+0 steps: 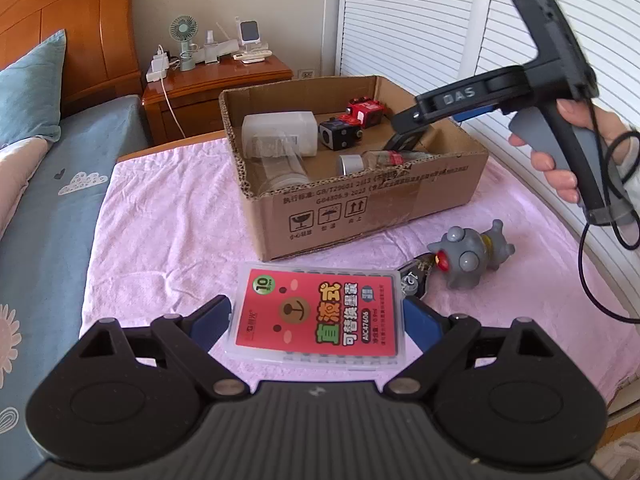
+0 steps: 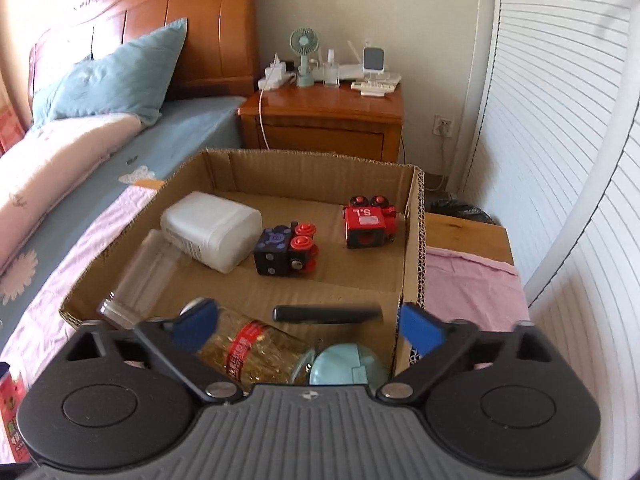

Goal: Organize rigid objects
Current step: 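Drop the black stand into the box and open the right tool, then lower the pink card pack into the box and open the left tool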

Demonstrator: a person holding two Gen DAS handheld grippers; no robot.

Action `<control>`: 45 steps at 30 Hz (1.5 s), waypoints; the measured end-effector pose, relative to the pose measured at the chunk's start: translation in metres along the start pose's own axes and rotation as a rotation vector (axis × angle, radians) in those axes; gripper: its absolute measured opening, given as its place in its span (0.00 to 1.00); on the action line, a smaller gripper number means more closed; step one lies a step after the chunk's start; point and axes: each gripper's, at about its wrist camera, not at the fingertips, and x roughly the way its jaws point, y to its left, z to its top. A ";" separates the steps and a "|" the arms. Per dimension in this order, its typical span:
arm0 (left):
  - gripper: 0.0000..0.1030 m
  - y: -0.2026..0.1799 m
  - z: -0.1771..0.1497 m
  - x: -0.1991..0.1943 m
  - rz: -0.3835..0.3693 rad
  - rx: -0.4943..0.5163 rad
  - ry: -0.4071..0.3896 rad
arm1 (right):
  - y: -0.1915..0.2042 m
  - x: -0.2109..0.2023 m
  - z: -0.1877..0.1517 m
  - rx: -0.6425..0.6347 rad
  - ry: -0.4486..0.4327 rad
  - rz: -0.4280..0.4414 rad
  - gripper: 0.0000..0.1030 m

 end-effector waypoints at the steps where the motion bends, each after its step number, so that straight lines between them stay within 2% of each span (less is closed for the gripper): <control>1: 0.88 0.001 0.000 0.000 0.000 0.000 0.001 | 0.000 -0.003 -0.002 0.002 -0.009 -0.001 1.00; 12: 0.88 -0.006 0.016 -0.001 -0.006 0.011 0.002 | 0.000 -0.040 -0.022 0.011 0.026 -0.027 1.00; 23: 0.88 -0.026 0.080 0.009 -0.025 0.088 -0.033 | -0.002 -0.080 -0.055 0.077 0.034 -0.074 1.00; 27: 0.88 -0.032 0.112 0.030 -0.034 0.090 -0.025 | -0.003 -0.090 -0.067 0.093 0.032 -0.095 1.00; 32: 0.88 -0.038 0.151 0.071 -0.042 0.072 0.024 | -0.008 -0.094 -0.075 0.121 0.030 -0.100 1.00; 41: 0.88 -0.017 0.203 0.153 0.040 -0.003 0.109 | -0.025 -0.093 -0.078 0.185 0.033 -0.103 1.00; 45: 0.90 -0.012 0.212 0.175 0.078 -0.041 0.081 | -0.027 -0.091 -0.078 0.185 0.037 -0.122 1.00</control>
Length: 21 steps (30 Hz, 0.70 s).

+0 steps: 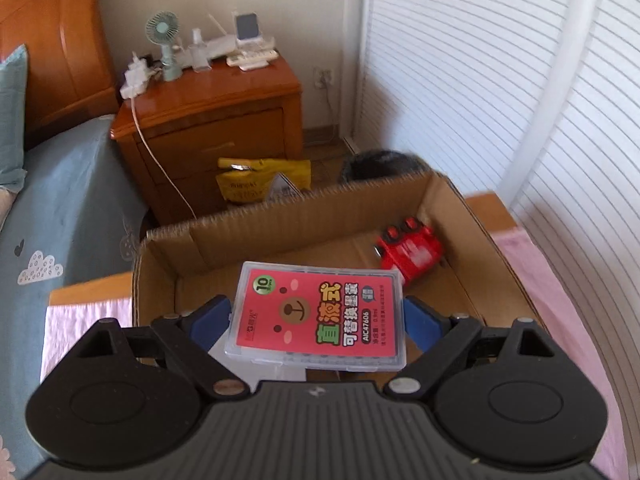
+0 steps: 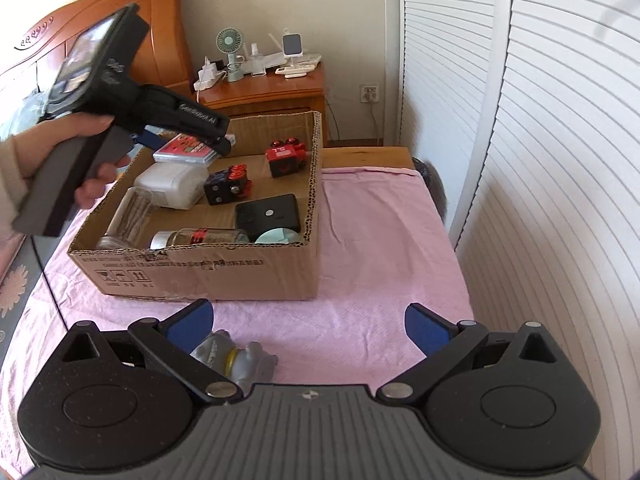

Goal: Organize rigid objects
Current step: 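Lower the pink card pack into the box and open the left tool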

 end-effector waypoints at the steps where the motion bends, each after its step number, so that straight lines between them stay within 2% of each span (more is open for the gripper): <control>1: 0.90 0.001 0.001 0.003 0.015 -0.013 0.000 | 0.000 0.001 0.000 -0.003 0.003 -0.001 1.00; 5: 0.90 0.005 0.000 0.001 0.016 -0.033 0.010 | 0.004 0.002 -0.002 -0.022 0.009 -0.001 1.00; 11: 0.90 0.006 -0.007 -0.017 0.027 -0.012 0.008 | 0.009 -0.001 -0.003 -0.033 0.011 0.003 1.00; 16: 0.95 0.007 -0.015 -0.041 0.035 -0.003 -0.013 | 0.010 -0.005 -0.008 -0.045 -0.005 -0.006 1.00; 21: 0.95 0.003 -0.033 -0.070 0.053 0.022 -0.039 | 0.009 -0.009 -0.015 -0.048 -0.005 -0.023 1.00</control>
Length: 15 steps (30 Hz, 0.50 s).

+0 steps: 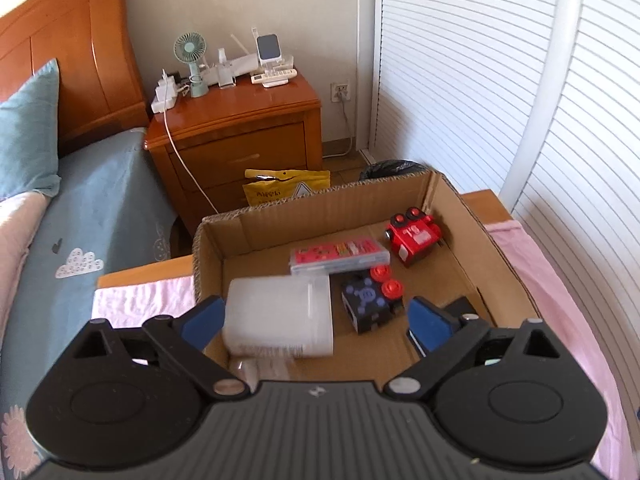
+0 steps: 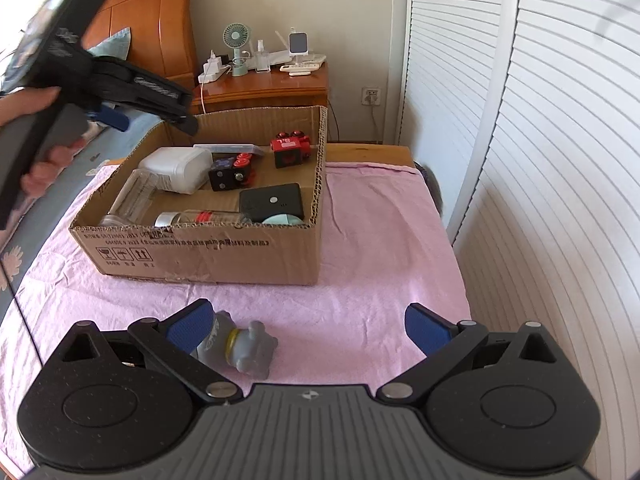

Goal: Organize rigid objects
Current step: 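Lower the pink card pack into the box and open the left tool, then withdraw the left tool toward the tape roller while the right tool approaches the grey toy dog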

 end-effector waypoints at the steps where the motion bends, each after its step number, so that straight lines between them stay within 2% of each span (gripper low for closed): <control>1: 0.95 -0.001 -0.004 -0.007 0.000 0.006 -0.004 | 0.000 -0.002 -0.002 -0.003 -0.002 0.000 1.00; 9: 0.95 -0.002 -0.047 -0.061 -0.012 0.021 -0.019 | 0.009 -0.014 -0.017 -0.044 -0.022 0.045 1.00; 15: 0.98 -0.007 -0.094 -0.085 -0.048 0.021 -0.030 | 0.012 -0.020 -0.027 -0.050 -0.026 0.057 1.00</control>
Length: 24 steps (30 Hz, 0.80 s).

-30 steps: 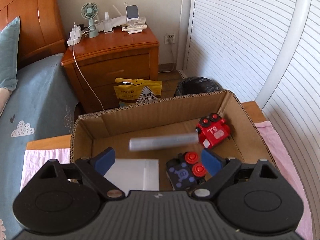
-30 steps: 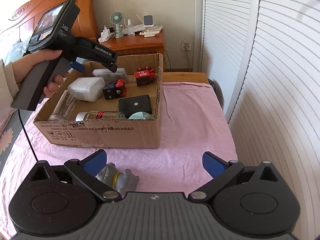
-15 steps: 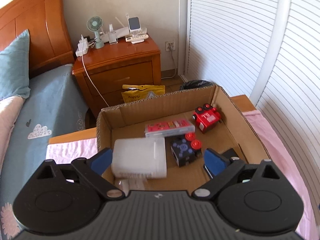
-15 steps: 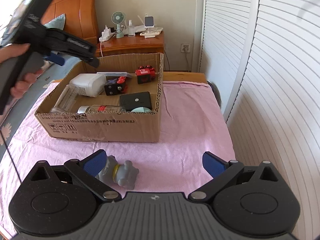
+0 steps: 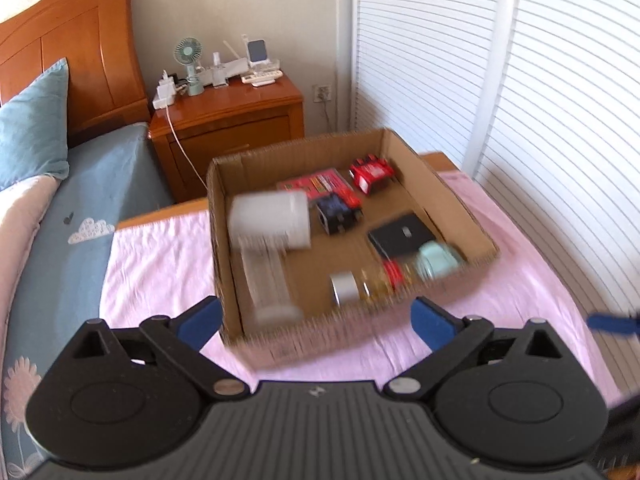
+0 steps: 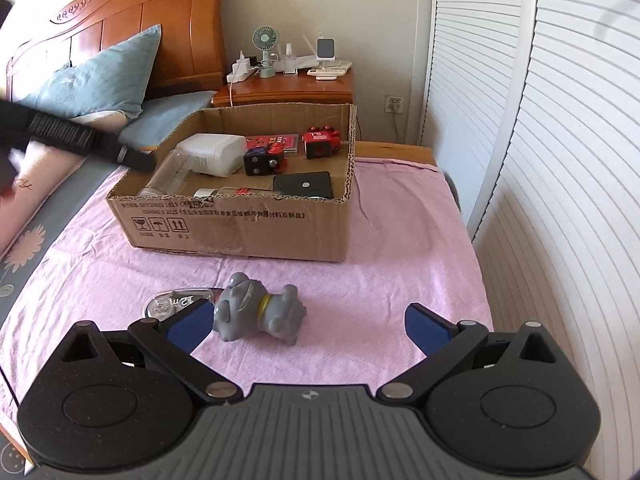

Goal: Organize rigid objects
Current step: 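Withdraw the left tool toward the tape roller while the right tool approaches the grey toy dog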

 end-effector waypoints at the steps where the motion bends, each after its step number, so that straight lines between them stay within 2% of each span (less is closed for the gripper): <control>1: 0.98 -0.002 -0.010 0.000 -0.004 -0.002 0.002 | -0.001 -0.001 -0.001 0.005 -0.001 0.001 1.00; 4: 0.98 -0.010 -0.035 0.004 -0.024 -0.006 0.027 | -0.004 -0.003 -0.003 0.026 -0.007 0.003 1.00; 8: 0.98 -0.018 -0.064 0.018 -0.006 -0.002 0.070 | -0.007 -0.004 -0.007 0.039 -0.009 0.005 1.00; 13: 0.98 -0.031 -0.088 0.034 0.022 0.073 0.125 | -0.008 -0.002 -0.012 0.041 -0.002 0.009 1.00; 15: 0.98 -0.031 -0.095 0.039 0.039 0.037 0.117 | -0.008 -0.001 -0.012 0.039 0.002 0.009 1.00; 20: 0.98 -0.022 -0.106 0.054 0.031 -0.041 0.163 | -0.006 0.003 -0.013 0.030 0.016 0.003 1.00; 22: 0.99 -0.016 -0.108 0.056 0.020 -0.083 0.158 | -0.007 0.005 -0.013 0.028 0.020 -0.001 1.00; 24: 0.99 -0.010 -0.108 0.057 0.039 -0.109 0.146 | -0.007 0.008 -0.013 0.032 0.026 -0.004 1.00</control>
